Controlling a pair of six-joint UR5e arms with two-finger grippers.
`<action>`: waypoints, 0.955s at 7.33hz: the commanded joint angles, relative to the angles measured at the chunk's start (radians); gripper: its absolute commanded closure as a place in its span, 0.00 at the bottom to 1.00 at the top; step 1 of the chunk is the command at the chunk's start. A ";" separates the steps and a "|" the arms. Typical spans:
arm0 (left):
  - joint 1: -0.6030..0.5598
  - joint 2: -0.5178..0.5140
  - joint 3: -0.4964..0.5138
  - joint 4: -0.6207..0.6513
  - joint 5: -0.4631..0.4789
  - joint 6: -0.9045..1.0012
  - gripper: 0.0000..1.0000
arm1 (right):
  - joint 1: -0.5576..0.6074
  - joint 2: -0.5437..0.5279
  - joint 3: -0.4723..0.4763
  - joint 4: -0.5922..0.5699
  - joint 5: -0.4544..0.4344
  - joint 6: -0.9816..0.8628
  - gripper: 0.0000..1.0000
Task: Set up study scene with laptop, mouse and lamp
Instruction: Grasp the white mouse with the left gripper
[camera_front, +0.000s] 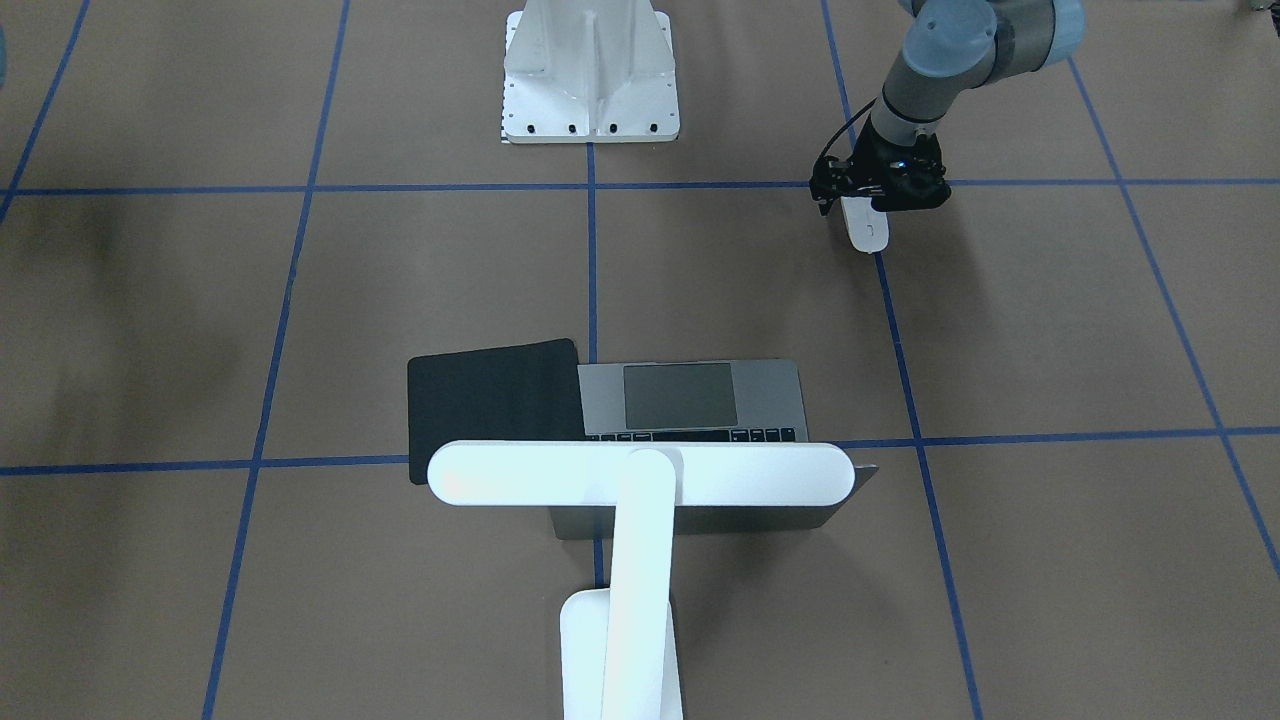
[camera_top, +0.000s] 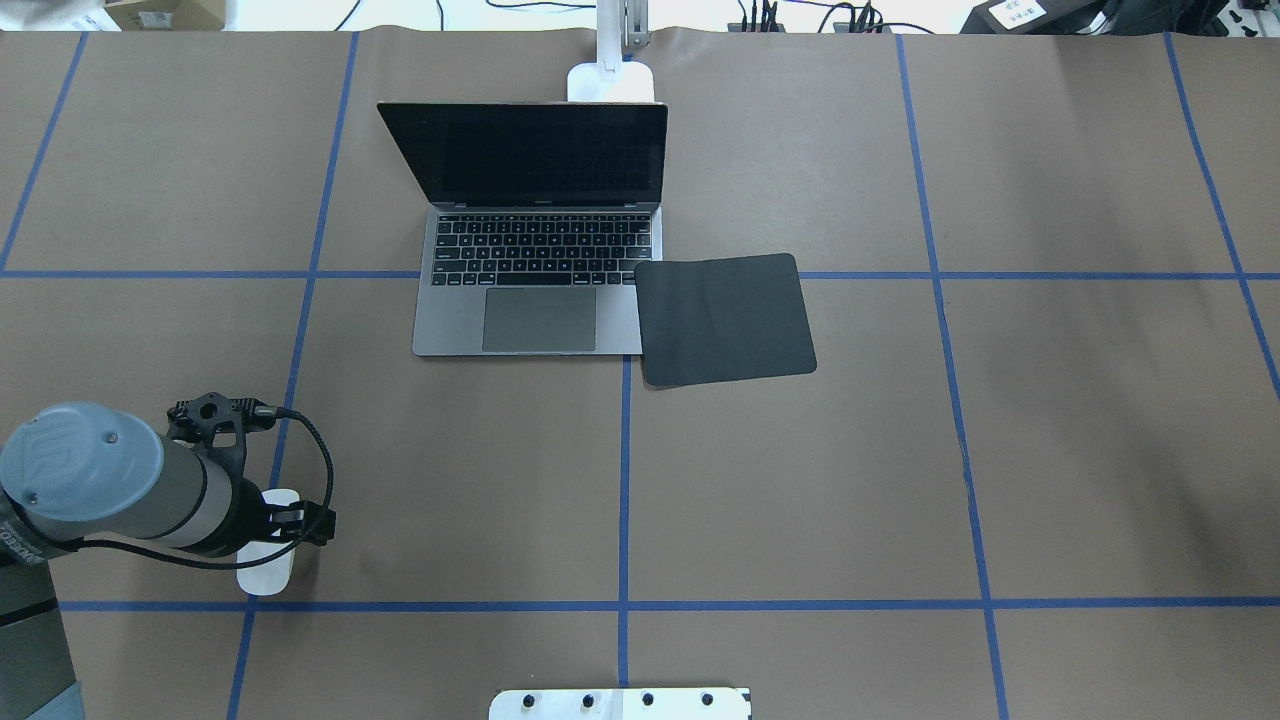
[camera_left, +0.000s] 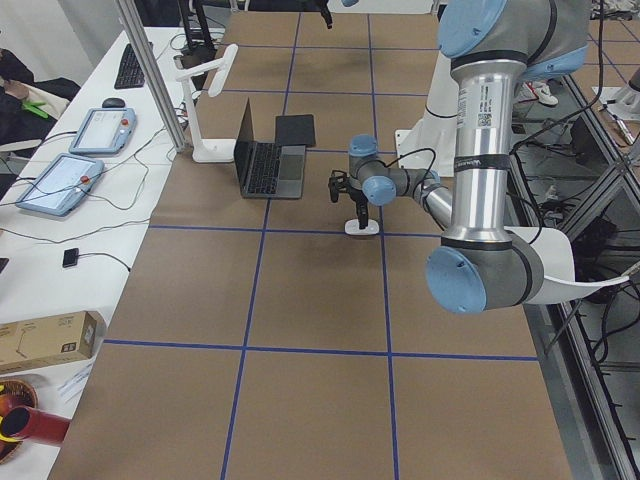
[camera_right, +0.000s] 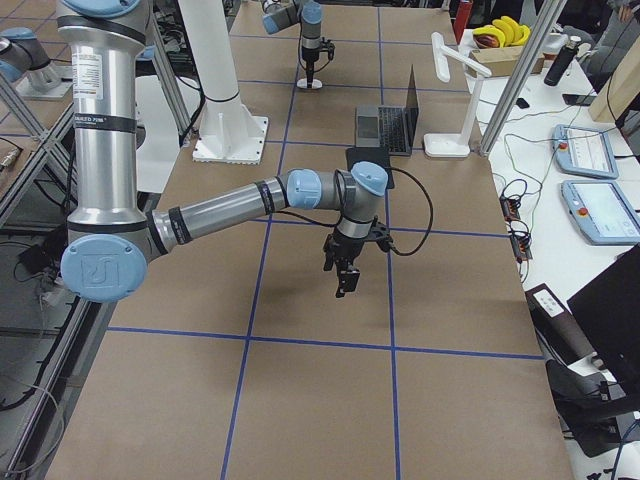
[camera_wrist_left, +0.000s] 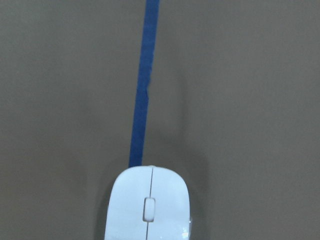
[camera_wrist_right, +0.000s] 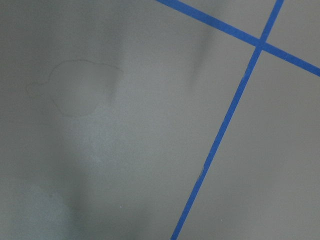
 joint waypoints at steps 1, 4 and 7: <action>0.003 0.013 -0.003 0.004 0.005 0.067 0.00 | 0.006 -0.002 -0.004 0.000 -0.012 -0.019 0.00; -0.005 0.064 -0.009 0.001 0.007 0.128 0.00 | 0.015 -0.002 -0.002 0.000 -0.011 -0.019 0.00; -0.005 0.044 -0.011 0.001 0.004 0.118 0.00 | 0.027 0.000 -0.002 0.000 -0.011 -0.019 0.00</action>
